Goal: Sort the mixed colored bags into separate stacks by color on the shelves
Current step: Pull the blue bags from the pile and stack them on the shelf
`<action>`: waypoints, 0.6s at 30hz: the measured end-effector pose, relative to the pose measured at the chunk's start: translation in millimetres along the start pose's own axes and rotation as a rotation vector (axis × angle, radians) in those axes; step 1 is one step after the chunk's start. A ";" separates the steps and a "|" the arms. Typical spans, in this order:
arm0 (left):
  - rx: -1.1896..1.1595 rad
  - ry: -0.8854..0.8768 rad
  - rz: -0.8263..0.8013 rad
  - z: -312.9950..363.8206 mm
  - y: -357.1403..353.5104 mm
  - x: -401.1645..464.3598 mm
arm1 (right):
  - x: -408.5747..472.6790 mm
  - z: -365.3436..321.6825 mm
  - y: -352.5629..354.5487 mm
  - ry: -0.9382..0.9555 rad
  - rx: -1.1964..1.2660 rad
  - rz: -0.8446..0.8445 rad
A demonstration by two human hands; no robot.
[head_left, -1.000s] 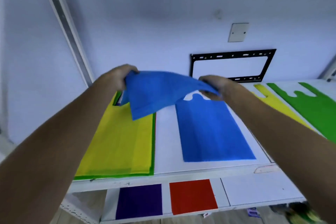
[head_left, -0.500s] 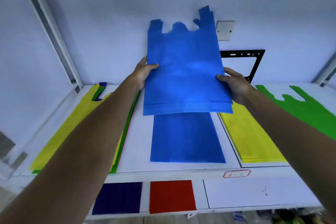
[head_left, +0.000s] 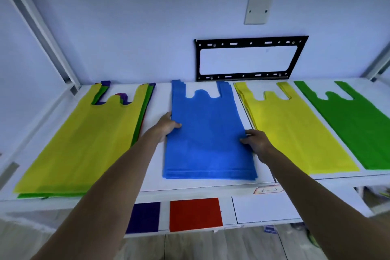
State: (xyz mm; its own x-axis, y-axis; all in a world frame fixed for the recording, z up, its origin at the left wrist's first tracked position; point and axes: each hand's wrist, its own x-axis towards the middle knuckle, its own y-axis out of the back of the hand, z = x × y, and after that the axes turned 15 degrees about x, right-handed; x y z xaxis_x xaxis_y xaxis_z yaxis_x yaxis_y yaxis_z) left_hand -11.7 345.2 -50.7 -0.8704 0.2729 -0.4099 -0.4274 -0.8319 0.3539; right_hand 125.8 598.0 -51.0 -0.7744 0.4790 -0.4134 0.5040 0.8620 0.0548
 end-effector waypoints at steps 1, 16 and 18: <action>0.003 -0.002 -0.007 1.4 0.5 0.2 | 0.7 -1.1 -0.1 0.003 -0.007 0.005; 0.167 0.032 0.043 8.3 19.8 -18.0 | -4.9 -10.7 -5.1 0.069 -0.425 0.116; 0.221 0.029 0.072 9.7 35.9 -26.4 | -12.7 -21.0 -9.4 0.144 -0.644 0.156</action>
State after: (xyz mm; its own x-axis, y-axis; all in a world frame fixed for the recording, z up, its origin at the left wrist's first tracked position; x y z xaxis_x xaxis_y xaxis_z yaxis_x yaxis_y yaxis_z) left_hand -6.5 312.8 -19.0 -0.8947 0.1998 -0.3994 -0.4100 -0.7222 0.5571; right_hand 122.9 587.3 -27.2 -0.7769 0.5846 -0.2336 0.3202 0.6864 0.6530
